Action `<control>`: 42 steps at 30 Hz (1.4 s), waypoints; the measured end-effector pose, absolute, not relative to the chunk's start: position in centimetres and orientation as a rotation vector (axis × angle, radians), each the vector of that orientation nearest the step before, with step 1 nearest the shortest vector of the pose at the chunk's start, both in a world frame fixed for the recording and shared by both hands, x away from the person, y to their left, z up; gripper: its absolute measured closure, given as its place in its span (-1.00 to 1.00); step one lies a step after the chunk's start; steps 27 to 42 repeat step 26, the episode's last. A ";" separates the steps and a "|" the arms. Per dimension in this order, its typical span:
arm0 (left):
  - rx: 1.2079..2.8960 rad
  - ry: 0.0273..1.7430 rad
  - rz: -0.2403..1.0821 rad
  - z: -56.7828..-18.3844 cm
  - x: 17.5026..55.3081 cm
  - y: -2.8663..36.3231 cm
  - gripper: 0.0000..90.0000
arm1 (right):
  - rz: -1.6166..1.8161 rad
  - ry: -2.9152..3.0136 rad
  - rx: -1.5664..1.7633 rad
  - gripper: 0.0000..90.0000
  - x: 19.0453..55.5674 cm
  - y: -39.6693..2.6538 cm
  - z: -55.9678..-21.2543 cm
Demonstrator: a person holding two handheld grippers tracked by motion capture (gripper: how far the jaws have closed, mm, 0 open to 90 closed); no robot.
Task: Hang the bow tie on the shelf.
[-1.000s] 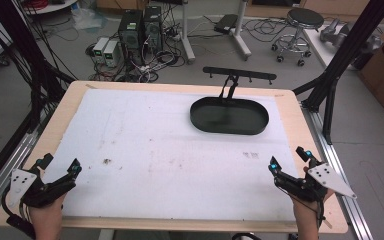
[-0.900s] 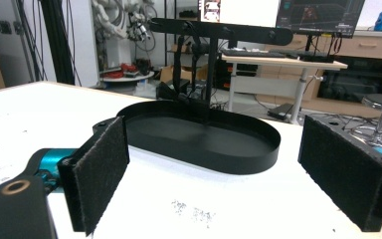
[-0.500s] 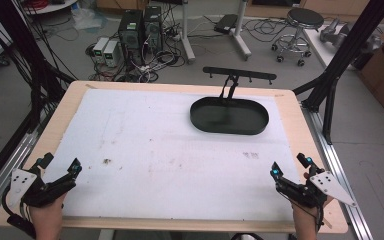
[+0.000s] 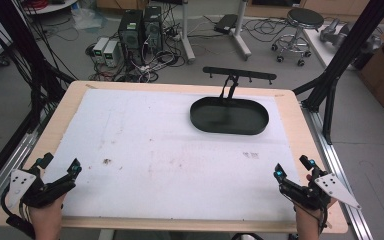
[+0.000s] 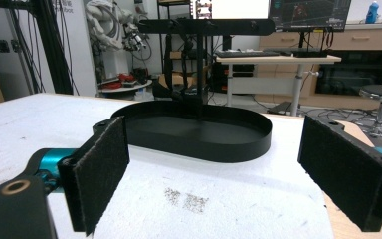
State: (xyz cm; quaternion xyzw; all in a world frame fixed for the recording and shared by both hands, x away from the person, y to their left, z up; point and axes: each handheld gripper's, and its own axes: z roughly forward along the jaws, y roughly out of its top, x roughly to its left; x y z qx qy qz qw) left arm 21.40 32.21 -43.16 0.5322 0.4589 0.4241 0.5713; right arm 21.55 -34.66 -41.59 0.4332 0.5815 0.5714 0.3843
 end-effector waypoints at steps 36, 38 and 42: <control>1.240 1.065 0.991 -42.9 21.3 32.3 -0.73 | 1.455 1.506 1.092 -0.74 21.2 -34.1 -41.7; 1.240 1.065 0.991 -42.9 21.3 32.3 -0.73 | 1.455 1.506 1.092 -0.74 21.2 -34.1 -41.7; 1.240 1.065 0.991 -42.9 21.3 32.3 -0.73 | 1.455 1.506 1.092 -0.74 21.2 -34.1 -41.7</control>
